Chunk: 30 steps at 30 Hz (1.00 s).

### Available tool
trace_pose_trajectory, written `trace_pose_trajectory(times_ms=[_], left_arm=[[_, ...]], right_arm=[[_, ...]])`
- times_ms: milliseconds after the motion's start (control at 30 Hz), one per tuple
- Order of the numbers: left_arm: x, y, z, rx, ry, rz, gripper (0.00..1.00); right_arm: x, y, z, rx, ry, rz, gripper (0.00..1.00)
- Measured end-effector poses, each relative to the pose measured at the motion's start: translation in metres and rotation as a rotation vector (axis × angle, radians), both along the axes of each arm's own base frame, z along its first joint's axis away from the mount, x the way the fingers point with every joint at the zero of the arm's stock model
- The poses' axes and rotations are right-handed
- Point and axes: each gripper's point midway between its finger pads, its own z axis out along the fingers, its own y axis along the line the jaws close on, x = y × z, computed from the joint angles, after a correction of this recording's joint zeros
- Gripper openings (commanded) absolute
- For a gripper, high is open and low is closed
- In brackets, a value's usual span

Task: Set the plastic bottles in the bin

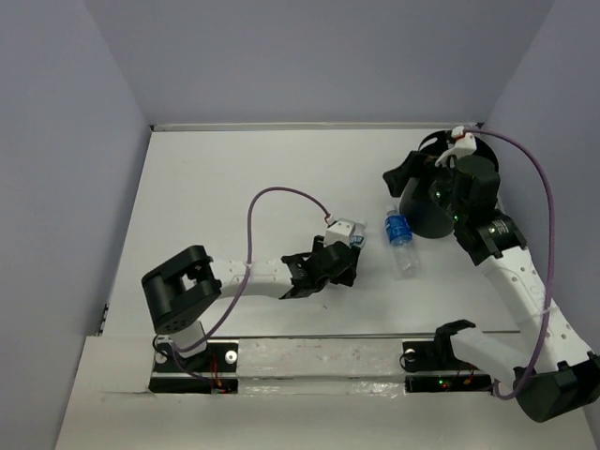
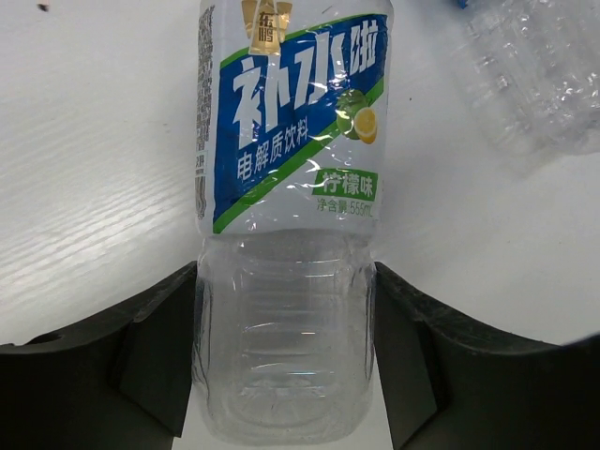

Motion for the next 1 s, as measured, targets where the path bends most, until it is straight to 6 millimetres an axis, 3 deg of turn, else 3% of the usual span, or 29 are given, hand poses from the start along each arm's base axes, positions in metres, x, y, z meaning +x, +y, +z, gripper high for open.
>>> trace_pose_trajectory(times_ms=[200, 400, 800, 867, 900, 933, 1000], left_arm=[[0.001, 0.018, 0.054, -0.118, -0.086, 0.039, 0.50], [-0.006, 0.030, 0.104, -0.248, -0.185, 0.049, 0.50], [-0.014, 0.039, 0.139, -0.350, -0.283, 0.044, 0.50], [-0.016, 0.039, 0.147, -0.367, -0.296, 0.038, 0.51], [-0.016, 0.039, 0.150, -0.374, -0.300, 0.037, 0.52], [-0.017, 0.039, 0.154, -0.385, -0.306, 0.035, 0.56], [-0.017, 0.040, 0.159, -0.398, -0.315, 0.033, 0.71]], right_arm=[[-0.029, 0.069, -0.046, 0.081, 0.108, 0.206, 1.00], [-0.028, 0.092, -0.078, 0.151, 0.206, 0.241, 1.00], [-0.037, 0.137, -0.094, 0.248, 0.282, 0.383, 0.99], [-0.039, 0.145, -0.094, 0.275, 0.291, 0.417, 0.86], [-0.040, 0.146, -0.092, 0.283, 0.288, 0.428, 0.67], [-0.040, 0.148, -0.089, 0.293, 0.286, 0.436, 0.56], [-0.041, 0.151, -0.083, 0.307, 0.270, 0.453, 0.27]])
